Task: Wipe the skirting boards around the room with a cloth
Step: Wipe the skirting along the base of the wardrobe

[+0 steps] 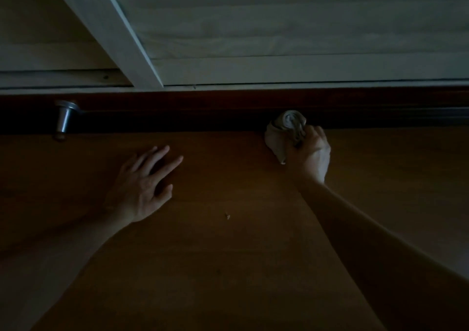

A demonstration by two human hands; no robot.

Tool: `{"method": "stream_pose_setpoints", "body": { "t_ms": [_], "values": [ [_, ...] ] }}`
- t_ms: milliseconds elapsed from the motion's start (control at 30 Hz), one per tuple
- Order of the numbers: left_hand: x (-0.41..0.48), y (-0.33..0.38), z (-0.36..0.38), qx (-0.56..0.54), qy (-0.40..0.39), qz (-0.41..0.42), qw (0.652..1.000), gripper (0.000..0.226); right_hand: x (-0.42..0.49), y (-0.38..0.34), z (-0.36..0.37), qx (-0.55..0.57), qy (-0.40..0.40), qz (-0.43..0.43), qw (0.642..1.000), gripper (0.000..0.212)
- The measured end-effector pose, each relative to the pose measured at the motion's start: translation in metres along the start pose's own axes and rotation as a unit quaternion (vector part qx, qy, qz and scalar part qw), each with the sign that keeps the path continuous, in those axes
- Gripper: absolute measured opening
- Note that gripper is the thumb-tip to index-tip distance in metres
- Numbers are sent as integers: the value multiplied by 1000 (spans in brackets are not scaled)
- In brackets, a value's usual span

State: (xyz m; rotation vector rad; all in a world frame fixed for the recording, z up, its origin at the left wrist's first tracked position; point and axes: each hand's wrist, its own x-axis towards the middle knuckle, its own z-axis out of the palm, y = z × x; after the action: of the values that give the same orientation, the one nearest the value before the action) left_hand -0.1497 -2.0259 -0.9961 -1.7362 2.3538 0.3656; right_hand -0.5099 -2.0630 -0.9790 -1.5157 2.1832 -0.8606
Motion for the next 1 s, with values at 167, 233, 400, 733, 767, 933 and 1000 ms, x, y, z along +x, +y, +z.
{"method": "stream_pose_setpoints", "body": {
  "t_ms": [167,233,400,733,767,933,1000],
  "values": [
    [13,29,-33,65,-101,27,992,67,4,11,-14,32,29,2,999,46],
    [16,64,-42,50,-79,34,995,66,1,4,-12,52,12,-15,998,69],
    [16,162,-24,-3,-21,28,999,68,5,11,-17,44,-3,-40,998,78],
    [15,209,14,-29,18,-1,999,72,12,19,-16,5,-43,-73,996,59],
    [16,210,14,-27,22,-4,999,72,15,25,-21,5,-32,-67,997,64],
    [27,218,15,-15,18,-20,1000,72,23,54,-42,22,44,-3,999,78],
    [28,222,15,-11,22,-24,999,71,23,52,-40,13,27,-19,999,78]
  ]
}}
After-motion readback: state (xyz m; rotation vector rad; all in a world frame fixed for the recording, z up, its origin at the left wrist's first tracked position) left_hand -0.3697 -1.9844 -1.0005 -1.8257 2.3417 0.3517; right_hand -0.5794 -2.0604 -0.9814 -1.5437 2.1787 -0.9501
